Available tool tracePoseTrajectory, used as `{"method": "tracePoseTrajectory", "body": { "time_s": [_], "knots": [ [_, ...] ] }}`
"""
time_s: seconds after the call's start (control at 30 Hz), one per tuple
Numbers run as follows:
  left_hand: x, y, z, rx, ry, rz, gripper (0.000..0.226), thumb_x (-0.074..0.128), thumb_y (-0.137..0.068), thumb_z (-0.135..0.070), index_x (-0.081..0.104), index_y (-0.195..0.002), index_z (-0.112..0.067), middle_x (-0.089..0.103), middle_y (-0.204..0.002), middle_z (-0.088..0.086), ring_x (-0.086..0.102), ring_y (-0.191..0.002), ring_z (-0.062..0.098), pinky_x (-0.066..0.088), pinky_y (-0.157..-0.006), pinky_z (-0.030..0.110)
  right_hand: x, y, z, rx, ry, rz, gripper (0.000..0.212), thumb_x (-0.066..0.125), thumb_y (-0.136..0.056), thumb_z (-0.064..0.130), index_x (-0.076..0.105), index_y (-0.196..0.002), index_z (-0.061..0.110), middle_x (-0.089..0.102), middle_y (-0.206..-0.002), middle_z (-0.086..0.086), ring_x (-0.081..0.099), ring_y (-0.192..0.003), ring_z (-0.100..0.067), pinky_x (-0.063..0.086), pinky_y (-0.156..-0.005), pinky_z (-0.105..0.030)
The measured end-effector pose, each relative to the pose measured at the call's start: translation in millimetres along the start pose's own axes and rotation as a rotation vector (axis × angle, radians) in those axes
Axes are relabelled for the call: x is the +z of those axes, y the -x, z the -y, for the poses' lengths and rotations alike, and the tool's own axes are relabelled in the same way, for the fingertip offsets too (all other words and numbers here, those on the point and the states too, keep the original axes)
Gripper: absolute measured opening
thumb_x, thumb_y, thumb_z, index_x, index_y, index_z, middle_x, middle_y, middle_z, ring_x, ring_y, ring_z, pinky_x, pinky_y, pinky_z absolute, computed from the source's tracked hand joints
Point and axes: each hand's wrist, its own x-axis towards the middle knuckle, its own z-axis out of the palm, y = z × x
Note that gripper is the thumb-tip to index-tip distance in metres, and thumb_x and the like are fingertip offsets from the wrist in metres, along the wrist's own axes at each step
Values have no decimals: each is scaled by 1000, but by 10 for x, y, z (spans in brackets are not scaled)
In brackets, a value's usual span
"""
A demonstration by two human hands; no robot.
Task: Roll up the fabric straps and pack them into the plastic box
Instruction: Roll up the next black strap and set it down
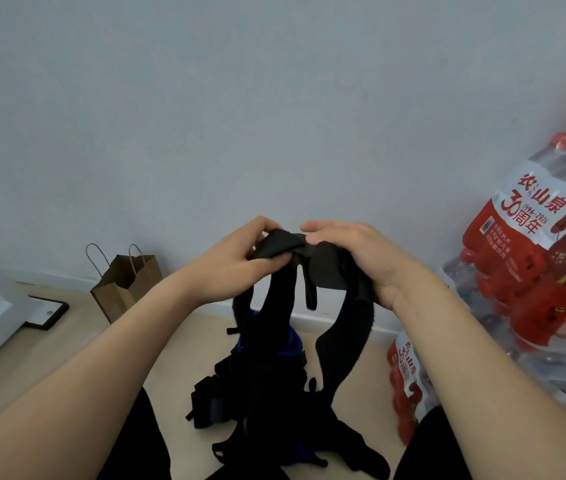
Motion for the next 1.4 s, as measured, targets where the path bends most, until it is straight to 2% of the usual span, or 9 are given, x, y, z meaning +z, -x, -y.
{"method": "tracePoseTrajectory", "body": {
  "time_s": [0.13, 0.37, 0.57, 0.67, 0.9, 1.0, 1.13, 1.27, 1.4],
  "knots": [
    [-13, -24, 58, -152, -46, -130, 27, 57, -104, -58, 55, -115, -33, 63, -89, -10, 56, -77, 9, 41, -69, 32, -20, 25, -23, 105, 146, 48, 23, 89, -82, 40, 84, -76, 19, 74, -77, -1, 70, -59, -13, 52, -50, -21],
    [55, -2, 30, -197, -89, -146, 47, 55, -98, -72, 52, -111, -28, 67, -105, -11, 62, -95, 2, 42, -72, 26, 230, -73, -169, -225, 80, -35, 9, 79, -99, 24, 86, -103, 19, 85, -102, -3, 82, -97, -18, 63, -80, -23],
    [78, -15, 19, -217, 121, -62, 43, 36, -108, -68, 68, -118, -41, 70, -98, -16, 68, -111, 9, 50, -92, 32, 60, -82, -137, -179, 491, -112, 10, 77, -99, 19, 83, -93, 22, 83, -85, 2, 80, -80, -15, 58, -69, -25],
    [-25, -114, -2, -378, 236, -324, 62, 30, -105, -75, 69, -117, -29, 66, -104, -2, 64, -101, 20, 45, -89, 39, -71, -91, -174, -83, 834, -324, 13, 76, -91, 19, 73, -93, 31, 76, -87, 3, 72, -81, -17, 45, -59, -24],
    [-143, -82, 172, -625, 187, -156, 153, 93, -41, -79, 29, -157, -4, 60, -140, 13, 68, -118, 31, 56, -86, 36, -151, 54, -149, -62, 515, -34, 29, 68, -99, 7, 86, -96, 30, 83, -86, 0, 76, -79, -13, 54, -75, -23],
    [-69, -118, 212, -594, 51, -173, 129, 99, -62, -55, 26, -162, -21, 42, -151, 10, 61, -118, 27, 52, -98, 35, -178, 161, -101, -1, 467, 91, 26, 77, -89, 9, 87, -102, 28, 85, -98, 0, 78, -85, -8, 56, -71, -15],
    [0, -77, 191, -407, -252, -213, 41, 74, -90, -5, 70, -120, -34, 40, -140, 6, 63, -77, 12, 45, -54, 11, -176, 244, -91, -218, 639, -56, 16, 82, -90, 16, 84, -98, 30, 83, -86, 13, 76, -79, 2, 51, -75, -16],
    [66, -24, 58, -281, -228, -121, 55, 52, -88, 7, 79, -97, -40, 62, -124, -7, 65, -76, 12, 54, -64, 25, -109, 336, -72, -507, 784, -261, 8, 83, -92, 29, 80, -87, 33, 77, -71, 21, 73, -72, 4, 50, -68, -10],
    [161, 31, -208, -85, 103, 60, 41, 55, -99, -9, 73, -124, -36, 74, -125, -11, 72, -109, 18, 60, -94, 35, -86, 392, -18, -562, 732, -372, 11, 83, -92, 37, 76, -85, 33, 74, -69, 16, 70, -67, -6, 50, -61, -16]
  ]
}}
